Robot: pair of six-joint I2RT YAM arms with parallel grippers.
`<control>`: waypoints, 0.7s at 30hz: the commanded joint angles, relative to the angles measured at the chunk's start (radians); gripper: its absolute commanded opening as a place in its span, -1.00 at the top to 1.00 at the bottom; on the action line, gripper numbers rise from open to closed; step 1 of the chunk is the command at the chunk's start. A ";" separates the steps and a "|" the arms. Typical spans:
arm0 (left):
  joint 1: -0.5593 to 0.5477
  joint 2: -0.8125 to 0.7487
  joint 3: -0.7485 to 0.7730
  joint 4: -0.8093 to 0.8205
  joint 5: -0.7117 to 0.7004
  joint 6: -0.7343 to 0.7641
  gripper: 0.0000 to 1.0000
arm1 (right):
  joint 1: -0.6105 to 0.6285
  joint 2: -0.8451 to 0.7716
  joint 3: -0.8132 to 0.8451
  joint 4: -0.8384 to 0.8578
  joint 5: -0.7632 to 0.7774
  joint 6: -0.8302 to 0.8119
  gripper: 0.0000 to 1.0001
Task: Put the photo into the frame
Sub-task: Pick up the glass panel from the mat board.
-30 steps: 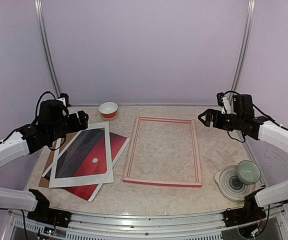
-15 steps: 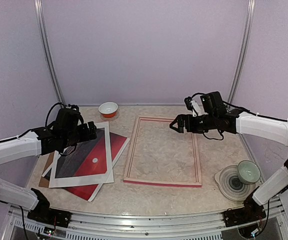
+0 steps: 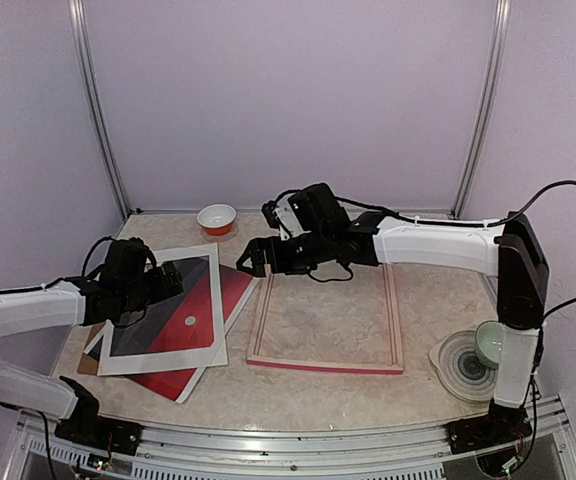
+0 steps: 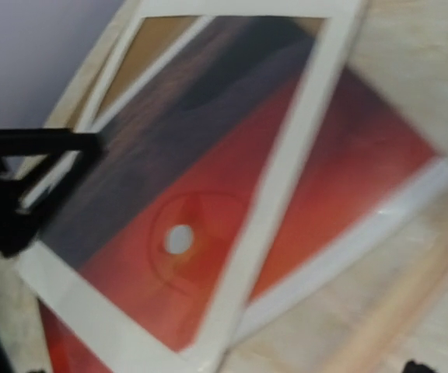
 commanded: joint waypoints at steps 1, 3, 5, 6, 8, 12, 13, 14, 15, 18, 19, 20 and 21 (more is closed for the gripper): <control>0.041 -0.009 -0.051 0.079 0.057 -0.019 -0.98 | 0.040 0.108 0.124 -0.035 -0.018 0.065 -0.98; 0.050 -0.014 -0.065 0.088 0.058 -0.021 -0.98 | 0.051 0.151 0.168 -0.041 -0.036 0.088 -0.98; 0.051 -0.019 -0.078 0.095 0.059 -0.026 -0.98 | 0.060 0.193 0.207 -0.049 -0.058 0.112 -0.98; 0.053 -0.021 -0.084 0.098 0.058 -0.030 -0.98 | 0.062 0.213 0.225 -0.050 -0.071 0.124 -0.98; 0.054 -0.025 -0.095 0.104 0.058 -0.036 -0.98 | 0.069 0.250 0.258 -0.058 -0.089 0.150 -0.98; 0.060 -0.035 -0.123 0.129 0.069 -0.045 -0.98 | 0.075 0.300 0.295 -0.064 -0.097 0.208 -0.98; 0.065 -0.038 -0.133 0.140 0.075 -0.047 -0.98 | 0.075 0.309 0.298 -0.060 -0.098 0.226 -0.98; 0.067 -0.040 -0.142 0.149 0.079 -0.048 -0.98 | 0.076 0.317 0.300 -0.055 -0.100 0.242 -0.98; 0.071 -0.043 -0.150 0.159 0.086 -0.050 -0.98 | 0.078 0.327 0.307 -0.055 -0.100 0.255 -0.98; 0.076 -0.048 -0.174 0.188 0.097 -0.051 -0.98 | 0.084 0.355 0.333 -0.072 -0.091 0.294 -0.98; 0.077 -0.049 -0.182 0.194 0.100 -0.052 -0.98 | 0.085 0.362 0.338 -0.073 -0.092 0.307 -0.98; 0.077 -0.049 -0.190 0.203 0.103 -0.053 -0.98 | 0.087 0.367 0.339 -0.073 -0.097 0.323 -0.98; 0.079 -0.049 -0.199 0.212 0.108 -0.053 -0.98 | 0.088 0.372 0.338 -0.071 -0.100 0.339 -0.98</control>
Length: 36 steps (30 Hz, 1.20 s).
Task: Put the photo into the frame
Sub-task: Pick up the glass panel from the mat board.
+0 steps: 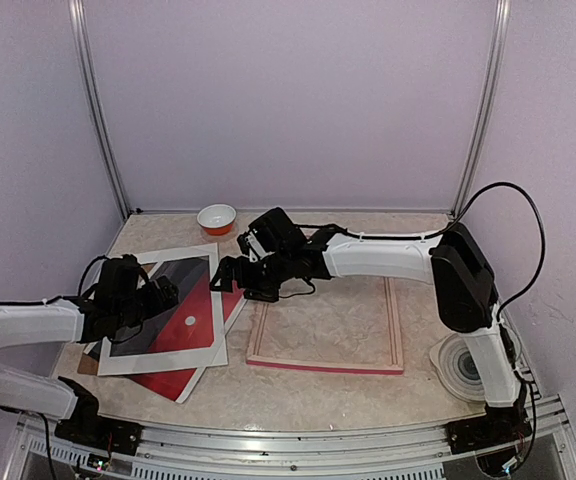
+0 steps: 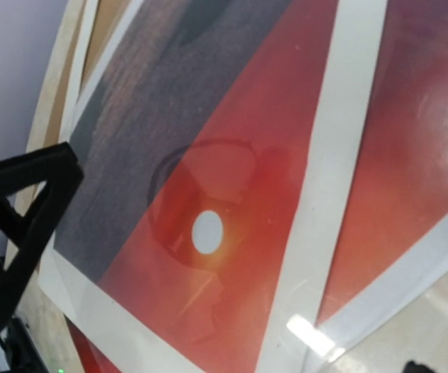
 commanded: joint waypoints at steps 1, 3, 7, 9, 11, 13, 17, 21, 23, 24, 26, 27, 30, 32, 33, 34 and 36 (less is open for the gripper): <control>0.009 -0.019 -0.039 0.076 0.030 -0.009 -0.98 | 0.022 0.039 0.035 -0.011 -0.018 0.096 -0.98; 0.010 -0.022 -0.060 0.097 0.037 -0.011 -0.98 | 0.024 0.051 0.036 -0.009 -0.028 0.124 -0.98; 0.014 -0.021 -0.089 0.136 0.058 -0.011 -0.98 | 0.031 0.065 0.033 -0.015 -0.031 0.166 -0.98; 0.016 -0.019 -0.101 0.155 0.068 -0.009 -0.98 | 0.034 0.068 0.033 -0.020 -0.025 0.187 -0.98; 0.016 -0.018 -0.111 0.171 0.081 -0.009 -0.98 | 0.040 0.069 0.032 -0.026 -0.010 0.207 -0.98; 0.016 -0.018 -0.119 0.186 0.093 -0.009 -0.98 | 0.047 0.070 0.033 -0.029 0.002 0.228 -0.98; 0.016 -0.022 -0.138 0.210 0.115 -0.009 -0.98 | 0.056 0.089 0.039 -0.037 0.013 0.271 -0.98; 0.016 -0.037 -0.160 0.229 0.138 -0.008 -0.98 | 0.062 0.119 0.065 -0.055 0.008 0.293 -0.98; 0.016 -0.046 -0.169 0.234 0.146 -0.005 -0.98 | 0.064 0.124 0.069 -0.063 0.021 0.306 -0.98; 0.016 -0.050 -0.174 0.237 0.148 -0.004 -0.98 | 0.064 0.124 0.068 -0.066 0.029 0.313 -0.98; 0.016 -0.058 -0.183 0.241 0.152 -0.002 -0.98 | 0.064 0.123 0.067 -0.073 0.049 0.327 -0.99; 0.016 -0.061 -0.190 0.246 0.156 -0.001 -0.98 | 0.064 0.123 0.065 -0.075 0.058 0.334 -0.98; 0.016 -0.071 -0.211 0.262 0.166 -0.009 -0.98 | 0.064 0.129 0.066 -0.078 0.075 0.356 -0.99; 0.015 -0.075 -0.225 0.276 0.176 -0.016 -0.97 | 0.065 0.137 0.071 -0.078 0.077 0.367 -0.98; 0.015 -0.079 -0.232 0.283 0.181 -0.019 -0.97 | 0.065 0.144 0.079 -0.078 0.077 0.372 -0.98; 0.014 -0.080 -0.239 0.289 0.186 -0.023 -0.97 | 0.065 0.151 0.086 -0.081 0.077 0.377 -0.98; 0.010 -0.082 -0.251 0.302 0.196 -0.029 -0.97 | 0.065 0.164 0.098 -0.082 0.078 0.390 -0.98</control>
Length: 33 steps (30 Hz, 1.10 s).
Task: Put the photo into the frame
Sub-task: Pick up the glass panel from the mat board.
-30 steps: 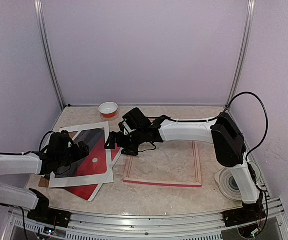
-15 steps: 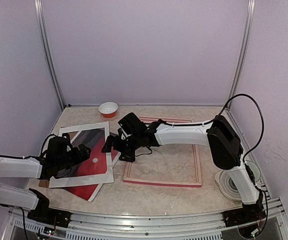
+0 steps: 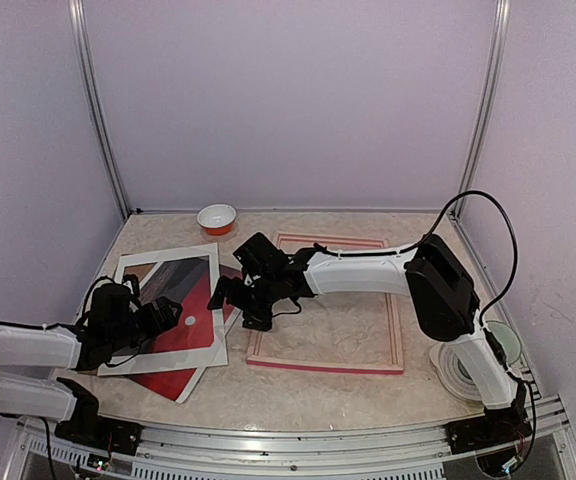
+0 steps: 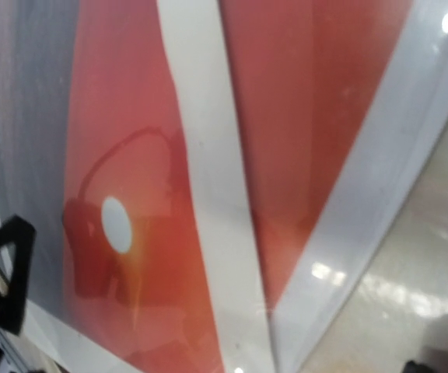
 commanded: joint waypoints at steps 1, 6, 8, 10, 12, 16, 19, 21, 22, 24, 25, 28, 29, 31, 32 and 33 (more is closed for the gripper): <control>0.000 -0.017 -0.031 0.060 0.032 -0.016 -0.97 | 0.011 0.051 0.047 -0.015 0.022 0.043 -0.98; -0.019 -0.018 -0.039 0.069 0.034 -0.020 -0.97 | 0.012 0.080 0.084 -0.011 0.018 0.062 -0.98; -0.025 -0.018 -0.041 0.072 0.034 -0.020 -0.97 | 0.011 0.090 0.098 -0.010 0.021 0.066 -0.98; -0.029 -0.017 -0.042 0.074 0.034 -0.020 -0.97 | 0.012 0.099 0.107 -0.005 0.018 0.073 -0.98; -0.032 -0.017 -0.042 0.075 0.035 -0.019 -0.97 | 0.011 0.105 0.106 0.012 0.001 0.084 -0.98; -0.036 -0.012 -0.044 0.080 0.037 -0.018 -0.97 | 0.011 0.100 0.078 0.062 -0.018 0.104 -0.98; -0.040 -0.006 -0.045 0.089 0.040 -0.016 -0.96 | 0.011 0.094 0.060 0.094 -0.021 0.107 -0.98; -0.041 0.001 -0.046 0.093 0.040 -0.016 -0.96 | 0.011 0.089 0.047 0.114 -0.025 0.110 -0.98; -0.043 0.004 -0.047 0.094 0.040 -0.015 -0.96 | 0.010 0.088 0.040 0.123 -0.026 0.113 -0.99; -0.046 0.010 -0.049 0.098 0.041 -0.016 -0.96 | 0.009 0.084 0.024 0.149 -0.035 0.120 -0.98; -0.046 0.012 -0.050 0.100 0.042 -0.016 -0.96 | 0.009 0.081 0.012 0.163 -0.040 0.124 -0.98; -0.049 0.018 -0.054 0.106 0.043 -0.018 -0.96 | 0.006 0.068 -0.036 0.210 -0.053 0.142 -0.98; -0.051 0.019 -0.055 0.107 0.043 -0.020 -0.96 | 0.005 0.063 -0.055 0.231 -0.056 0.148 -0.99; -0.054 0.021 -0.057 0.109 0.043 -0.021 -0.96 | 0.003 0.046 -0.089 0.273 -0.059 0.165 -0.99; -0.055 0.022 -0.057 0.109 0.043 -0.020 -0.96 | 0.002 0.040 -0.105 0.294 -0.060 0.170 -0.99; -0.057 0.023 -0.057 0.110 0.043 -0.021 -0.95 | 0.000 0.033 -0.120 0.312 -0.063 0.176 -0.99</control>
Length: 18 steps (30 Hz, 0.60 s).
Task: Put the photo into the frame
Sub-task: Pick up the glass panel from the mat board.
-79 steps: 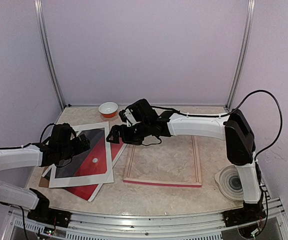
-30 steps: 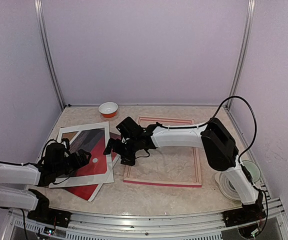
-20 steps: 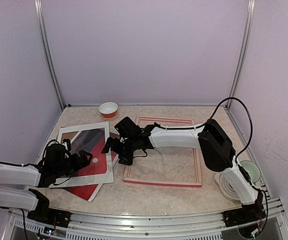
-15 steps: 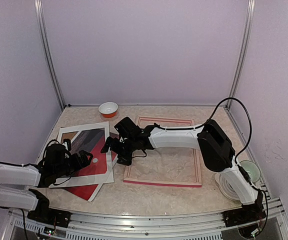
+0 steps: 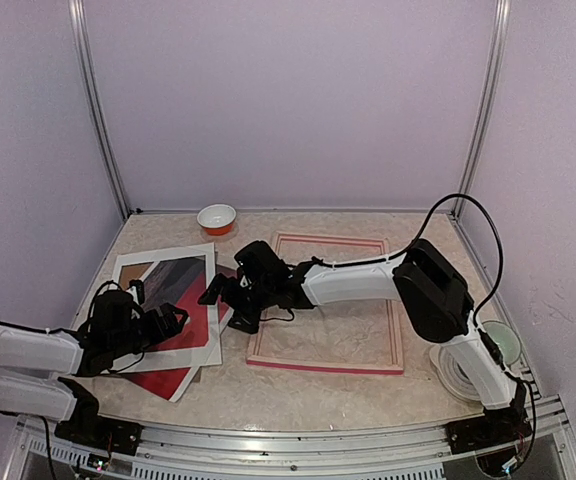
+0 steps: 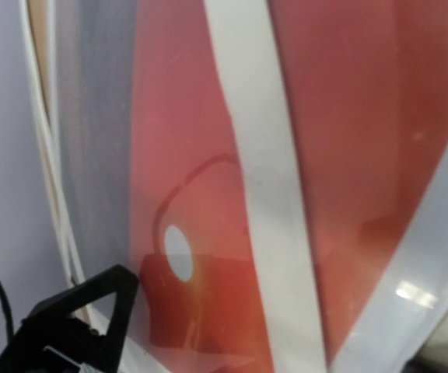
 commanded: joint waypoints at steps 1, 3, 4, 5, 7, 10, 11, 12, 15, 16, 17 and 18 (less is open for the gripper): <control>-0.011 0.012 -0.010 0.033 0.011 -0.003 -0.95 | 0.000 -0.025 -0.087 0.058 -0.017 0.042 -0.98; -0.013 0.015 -0.012 0.035 0.010 -0.003 -0.95 | -0.002 -0.033 -0.103 0.074 -0.017 0.045 -0.98; -0.014 0.017 -0.012 0.036 0.011 -0.004 -0.94 | -0.002 -0.035 -0.107 0.077 -0.019 0.044 -0.98; -0.016 0.020 -0.012 0.037 0.010 -0.005 -0.94 | -0.002 -0.037 -0.108 0.074 -0.021 0.043 -0.98; -0.019 0.023 -0.012 0.039 0.010 -0.005 -0.94 | -0.004 -0.037 -0.107 0.067 -0.020 0.040 -0.98; -0.023 0.029 -0.012 0.040 0.005 -0.008 -0.94 | -0.004 -0.039 -0.107 0.056 -0.018 0.035 -0.98; -0.024 0.031 -0.013 0.040 0.005 -0.008 -0.94 | -0.004 -0.039 -0.108 0.056 -0.016 0.034 -0.97; -0.025 0.032 -0.013 0.041 0.005 -0.009 -0.94 | -0.004 -0.040 -0.107 0.055 -0.015 0.032 -0.98; -0.027 0.030 -0.016 0.040 0.003 -0.012 -0.94 | -0.004 -0.046 -0.102 0.038 -0.016 0.023 -0.97; -0.027 0.030 -0.016 0.040 0.003 -0.013 -0.94 | -0.004 -0.053 -0.099 0.024 -0.011 0.013 -0.97; -0.028 0.030 -0.016 0.038 0.003 -0.012 -0.94 | -0.003 -0.061 -0.098 0.015 -0.001 0.005 -0.96; -0.028 0.029 -0.016 0.037 0.002 -0.012 -0.94 | -0.003 -0.071 -0.098 -0.002 0.014 -0.005 -0.96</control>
